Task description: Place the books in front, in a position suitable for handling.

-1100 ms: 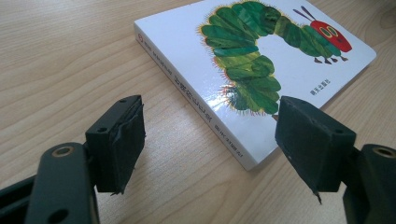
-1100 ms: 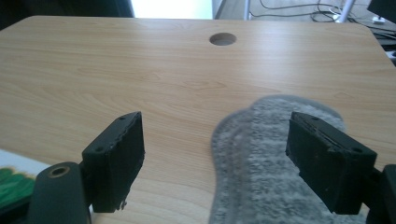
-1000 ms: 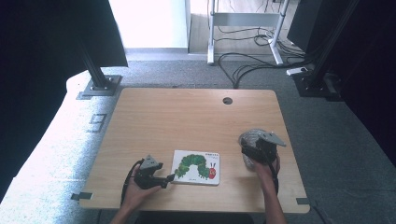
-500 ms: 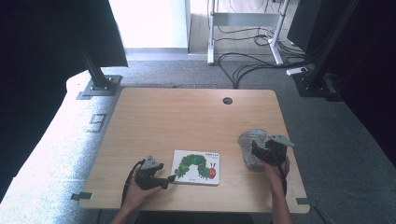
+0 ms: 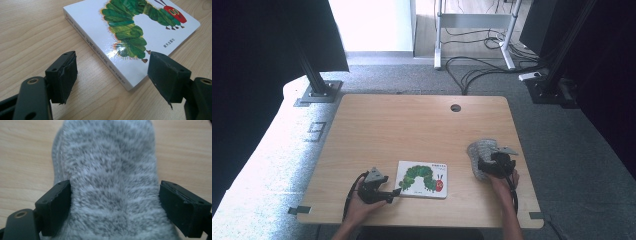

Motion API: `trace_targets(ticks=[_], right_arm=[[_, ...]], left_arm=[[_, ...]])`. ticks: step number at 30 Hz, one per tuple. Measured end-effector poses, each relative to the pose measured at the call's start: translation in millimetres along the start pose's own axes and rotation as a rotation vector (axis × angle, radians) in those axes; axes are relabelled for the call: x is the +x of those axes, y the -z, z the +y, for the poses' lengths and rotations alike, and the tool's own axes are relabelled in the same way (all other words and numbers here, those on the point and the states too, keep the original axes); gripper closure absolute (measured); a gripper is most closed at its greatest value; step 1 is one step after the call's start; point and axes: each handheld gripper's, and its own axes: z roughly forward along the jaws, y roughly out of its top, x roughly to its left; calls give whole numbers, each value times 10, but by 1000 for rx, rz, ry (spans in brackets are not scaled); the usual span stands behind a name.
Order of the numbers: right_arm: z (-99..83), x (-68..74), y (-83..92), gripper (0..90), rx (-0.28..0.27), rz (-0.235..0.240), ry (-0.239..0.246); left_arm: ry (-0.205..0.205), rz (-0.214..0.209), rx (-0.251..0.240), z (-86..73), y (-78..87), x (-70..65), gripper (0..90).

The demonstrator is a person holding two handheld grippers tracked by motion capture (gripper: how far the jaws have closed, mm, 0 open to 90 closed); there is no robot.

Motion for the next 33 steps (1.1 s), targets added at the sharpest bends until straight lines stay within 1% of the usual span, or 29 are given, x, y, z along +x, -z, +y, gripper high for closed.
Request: trace_targets(ticks=[1,4,10,14,20,23,27,31,33], right_arm=[[-4,-4,-1,148,0,4,-3],[-8,-5,20,228,-3,8,-1],[-25,12,50,427,-26,10,20],[-28,13,66,516,-33,18,35],[-25,10,105,592,-48,26,32],[-19,16,143,609,-68,50,18],[3,33,217,620,-111,83,-3],[46,72,325,621,-160,115,-12],[71,115,378,621,-187,134,-8]], left_arm=[[-1,0,0,0,-1,-2,243],[-1,-2,-1,1,-6,-9,243],[-6,-8,6,-1,-22,-29,243],[-6,-8,5,1,-22,-28,243],[-8,-12,4,3,-18,-35,243],[-10,-15,5,4,-24,-41,243],[-11,-18,8,6,-37,-52,243],[-18,-21,12,8,-45,-70,242],[-21,-23,14,9,-52,-75,242]])
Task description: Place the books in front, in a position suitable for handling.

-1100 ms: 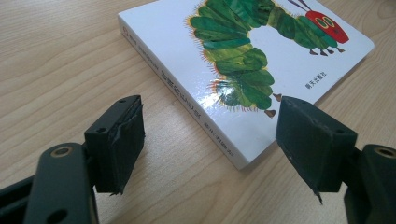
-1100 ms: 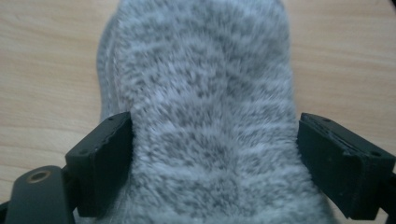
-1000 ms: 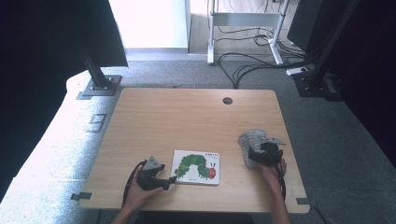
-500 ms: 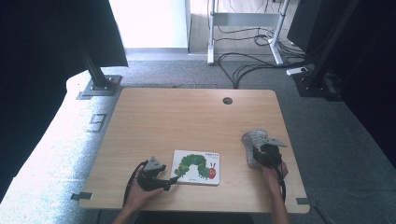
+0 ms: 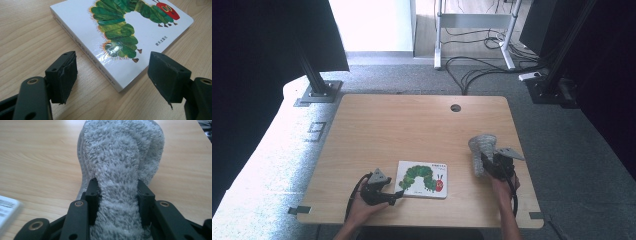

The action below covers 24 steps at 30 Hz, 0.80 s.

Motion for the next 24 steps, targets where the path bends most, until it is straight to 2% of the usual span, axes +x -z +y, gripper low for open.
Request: trace_targets(ticks=[6,16,24], right_arm=[[78,199,70,620,-42,59,28],[119,551,78,618,-59,154,80],[107,704,55,617,-55,204,89]], left_arm=[[-7,0,7,0,-23,-19,241],[-22,2,24,-5,-75,-64,241],[-27,5,25,-8,-104,-93,243]])
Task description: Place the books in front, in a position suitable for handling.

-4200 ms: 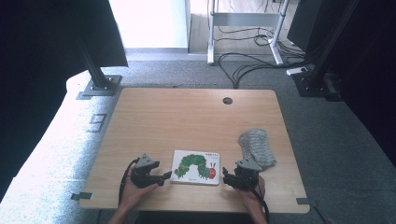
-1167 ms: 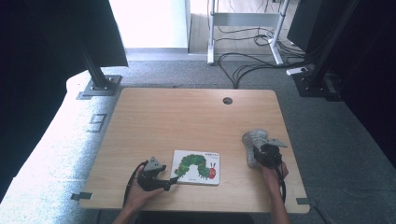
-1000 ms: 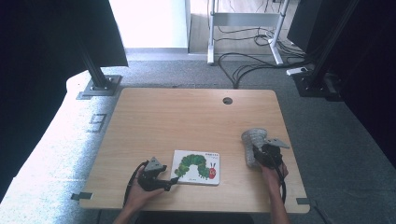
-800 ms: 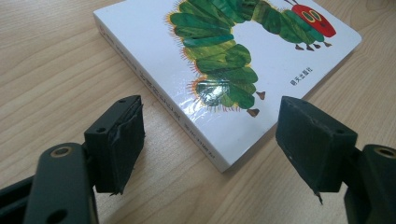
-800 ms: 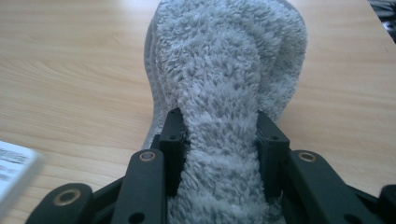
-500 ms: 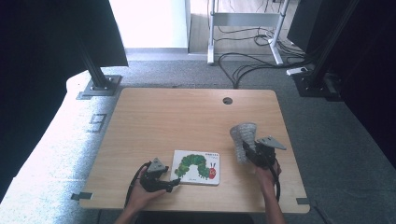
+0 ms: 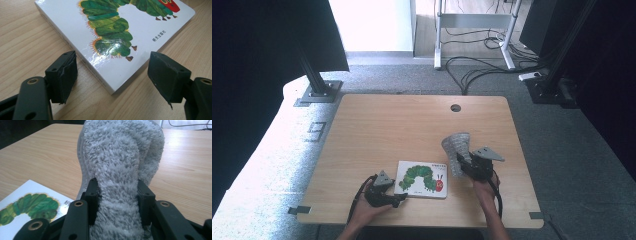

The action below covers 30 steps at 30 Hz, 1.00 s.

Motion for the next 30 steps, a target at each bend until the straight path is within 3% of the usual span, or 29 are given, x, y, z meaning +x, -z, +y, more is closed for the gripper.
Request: trace_targets(ticks=[23,30], right_arm=[[-21,531,-296,610,36,134,49],[-18,743,-418,610,60,166,93]], left_arm=[[-13,27,-5,-1,-23,-41,241],[-13,29,-6,-1,-25,-45,240]])
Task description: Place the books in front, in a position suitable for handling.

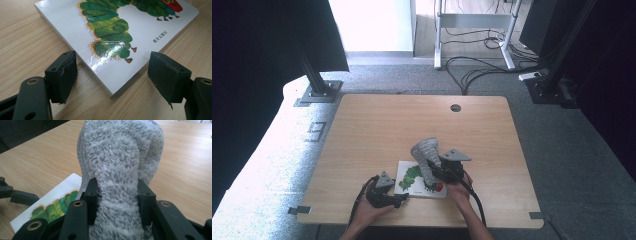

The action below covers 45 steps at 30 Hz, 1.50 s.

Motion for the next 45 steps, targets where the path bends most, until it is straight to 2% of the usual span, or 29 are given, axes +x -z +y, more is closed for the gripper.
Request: trace_targets(ticks=[8,14,19,26,30,39,40,41,45], right_arm=[[2,269,-328,608,48,44,38],[-4,445,-526,606,77,56,66],[1,537,-629,604,105,53,90],[-6,561,-653,598,113,33,117],[-17,528,-619,595,115,23,115],[-156,120,-285,594,116,-76,67],[-156,120,-285,594,116,-76,67],[-197,21,-197,593,114,-99,56],[-278,-152,-30,593,111,-146,39]], left_arm=[[4,-3,-2,-1,0,3,240],[3,-2,-2,-1,-1,1,240],[3,0,-2,0,-2,1,240],[3,0,-1,-1,-2,0,241],[2,0,-1,-2,0,-2,241],[2,-2,0,-2,2,2,241],[2,-2,0,-2,2,2,242],[2,-1,0,-2,2,2,241],[1,0,0,-2,1,1,241]])
